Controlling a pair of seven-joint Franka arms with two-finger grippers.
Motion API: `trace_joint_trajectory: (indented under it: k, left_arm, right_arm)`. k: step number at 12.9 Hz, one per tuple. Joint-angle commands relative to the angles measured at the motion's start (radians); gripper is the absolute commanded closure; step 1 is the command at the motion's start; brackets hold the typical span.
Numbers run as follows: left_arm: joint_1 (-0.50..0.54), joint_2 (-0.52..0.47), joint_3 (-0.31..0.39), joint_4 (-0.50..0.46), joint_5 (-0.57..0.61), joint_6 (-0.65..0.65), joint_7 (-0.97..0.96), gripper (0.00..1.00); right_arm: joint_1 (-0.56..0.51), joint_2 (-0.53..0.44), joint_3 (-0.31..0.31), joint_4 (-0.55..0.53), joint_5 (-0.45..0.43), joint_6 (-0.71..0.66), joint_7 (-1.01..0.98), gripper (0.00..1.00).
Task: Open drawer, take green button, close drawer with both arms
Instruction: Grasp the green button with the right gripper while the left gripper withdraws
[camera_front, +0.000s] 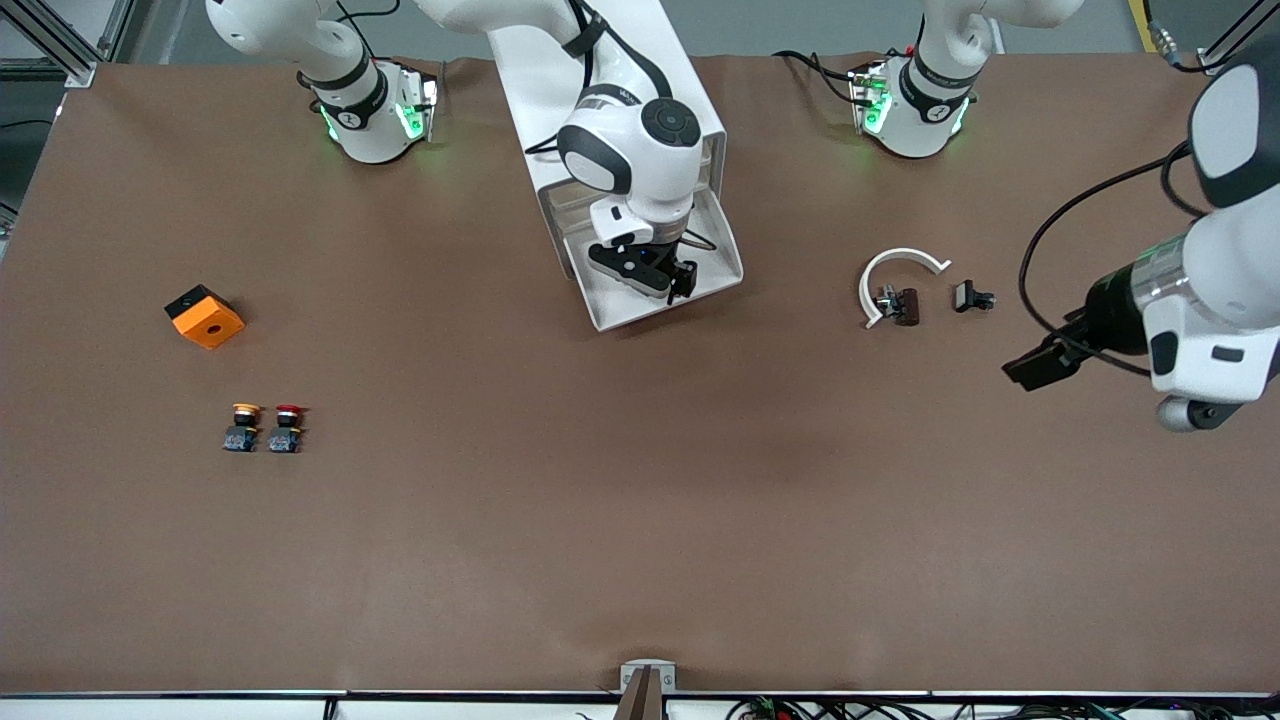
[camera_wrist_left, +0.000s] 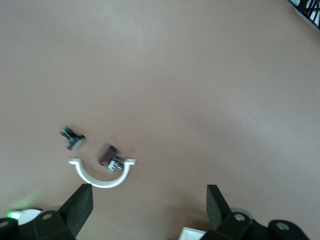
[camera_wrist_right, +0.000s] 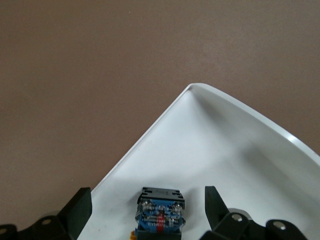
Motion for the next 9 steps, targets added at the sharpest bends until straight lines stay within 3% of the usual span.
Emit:
trace_joint_trajectory:
  k: [1,3,8,9]
  left_arm:
    - [-0.010,-0.068,-0.003,-0.046,0.040,-0.017,0.103,0.00]
    - [-0.010,-0.104,-0.005,-0.072,0.052,-0.019,0.152,0.00]
    - [-0.019,-0.138,-0.005,-0.133,0.055,-0.008,0.218,0.00]
    - [-0.033,-0.148,-0.005,-0.147,0.057,0.001,0.223,0.00]
  right_arm:
    - [0.011,0.007,-0.008,0.007,-0.002,-0.017,0.017,0.00]
    - [0.006,0.007,-0.008,0.009,0.058,-0.022,0.012,0.00]
    - [0.002,0.007,-0.008,0.010,0.104,-0.048,0.007,0.00]
    - [0.000,0.007,-0.008,0.010,0.112,-0.048,0.006,0.04]
